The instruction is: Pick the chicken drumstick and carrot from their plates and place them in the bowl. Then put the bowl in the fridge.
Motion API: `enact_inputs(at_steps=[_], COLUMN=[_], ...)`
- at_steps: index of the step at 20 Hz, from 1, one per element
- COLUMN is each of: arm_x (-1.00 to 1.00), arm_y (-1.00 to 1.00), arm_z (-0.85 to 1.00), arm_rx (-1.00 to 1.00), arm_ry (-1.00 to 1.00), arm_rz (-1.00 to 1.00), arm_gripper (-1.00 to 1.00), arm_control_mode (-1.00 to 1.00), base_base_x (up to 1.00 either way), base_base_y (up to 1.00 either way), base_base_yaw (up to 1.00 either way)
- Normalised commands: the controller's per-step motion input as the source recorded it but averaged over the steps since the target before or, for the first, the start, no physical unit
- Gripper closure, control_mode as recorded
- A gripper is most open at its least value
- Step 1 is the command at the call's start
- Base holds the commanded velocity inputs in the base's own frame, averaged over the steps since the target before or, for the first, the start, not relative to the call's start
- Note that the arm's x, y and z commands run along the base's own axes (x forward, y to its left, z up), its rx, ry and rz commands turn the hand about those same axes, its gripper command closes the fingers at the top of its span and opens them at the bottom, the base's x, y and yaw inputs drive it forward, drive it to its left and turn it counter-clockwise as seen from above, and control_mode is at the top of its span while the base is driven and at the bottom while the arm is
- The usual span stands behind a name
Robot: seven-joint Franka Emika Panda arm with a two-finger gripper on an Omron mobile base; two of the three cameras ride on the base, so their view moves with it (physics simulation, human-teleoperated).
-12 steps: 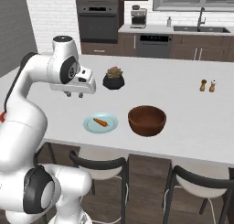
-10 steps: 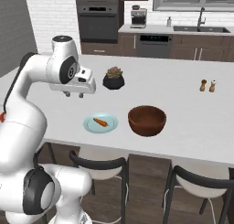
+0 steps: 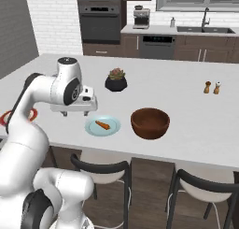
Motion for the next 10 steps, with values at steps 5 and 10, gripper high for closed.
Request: enact_inputs(at_steps=[5,10], arm_x=[1.0,0.94], arm_y=[-0.08,-0.01], arm_z=[-0.65,-0.57], arm_rx=[0.0,-0.11], arm_ry=[0.29,0.23], arm_rz=[0.49,0.38], arm_gripper=[-1.0,-1.0], arm_control_mode=[-1.0,-1.0], base_base_x=[0.0,0.0], base_base_y=[0.0,0.0], base_base_yaw=[0.0,0.0])
